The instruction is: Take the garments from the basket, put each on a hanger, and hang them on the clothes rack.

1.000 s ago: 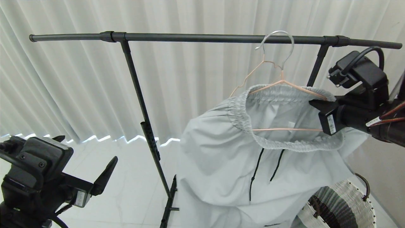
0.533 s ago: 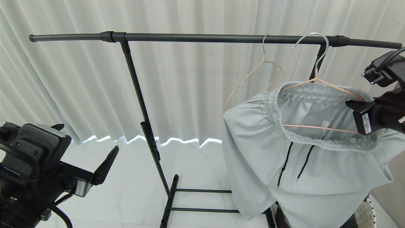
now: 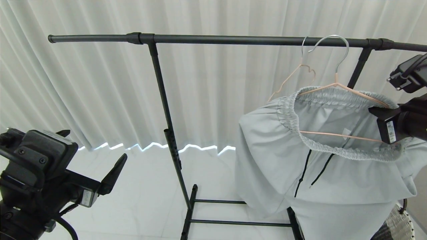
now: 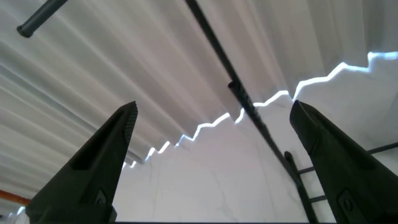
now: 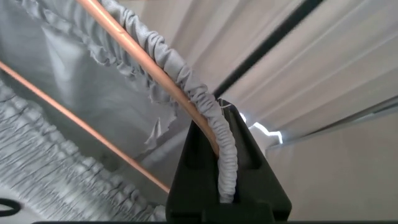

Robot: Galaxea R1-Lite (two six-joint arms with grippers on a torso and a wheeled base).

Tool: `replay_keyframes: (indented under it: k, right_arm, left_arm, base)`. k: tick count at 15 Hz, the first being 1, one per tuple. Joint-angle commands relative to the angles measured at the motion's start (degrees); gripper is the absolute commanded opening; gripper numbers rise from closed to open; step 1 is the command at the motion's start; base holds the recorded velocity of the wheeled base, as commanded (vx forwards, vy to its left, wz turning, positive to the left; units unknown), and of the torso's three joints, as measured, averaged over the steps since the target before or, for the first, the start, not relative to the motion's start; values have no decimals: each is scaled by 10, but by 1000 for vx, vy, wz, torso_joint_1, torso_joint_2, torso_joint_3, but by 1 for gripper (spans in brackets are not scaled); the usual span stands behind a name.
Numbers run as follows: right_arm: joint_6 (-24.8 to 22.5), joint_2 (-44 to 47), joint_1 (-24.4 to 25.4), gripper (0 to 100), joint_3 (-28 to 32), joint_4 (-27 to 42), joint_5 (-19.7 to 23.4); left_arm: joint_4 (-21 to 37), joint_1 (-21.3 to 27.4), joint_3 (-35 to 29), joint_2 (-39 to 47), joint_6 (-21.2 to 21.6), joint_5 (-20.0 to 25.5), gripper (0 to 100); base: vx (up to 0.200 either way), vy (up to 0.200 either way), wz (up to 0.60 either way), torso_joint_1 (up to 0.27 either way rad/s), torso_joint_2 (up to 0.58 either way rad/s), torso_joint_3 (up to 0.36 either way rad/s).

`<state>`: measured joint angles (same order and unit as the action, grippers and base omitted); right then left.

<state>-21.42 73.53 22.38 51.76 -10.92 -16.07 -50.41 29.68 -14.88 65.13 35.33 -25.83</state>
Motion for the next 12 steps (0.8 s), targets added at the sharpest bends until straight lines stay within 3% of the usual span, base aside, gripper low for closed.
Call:
replay_keyframes:
  k: [1,2,8,10,12]
  right_arm:
    - [0,2,0,0,1,-1,0]
    - [0,3,0,0,1,-1,0]
    - [0,-1,4,0,1,15,0]
    - [1,-11,19,0,2,41,0]
    - [30,-26,34,0,8,97,0]
  left_arm:
    - [0,0,0,3,0,0,100]
    - [0,0,0,3,0,0,100]
    - [0,-1,2,3,-1,32,100]
    - [0,-1,2,0,0,32,100]
    - [0,-1,0,-4,2,32,100]
  base:
    - [0,200,0,12,2,2]
    - [0,200,0,2,-2,2]
    - [0,0,0,0,0,0]
    - [0,0,0,0,0,0]
    - [0,0,0,0,0,0]
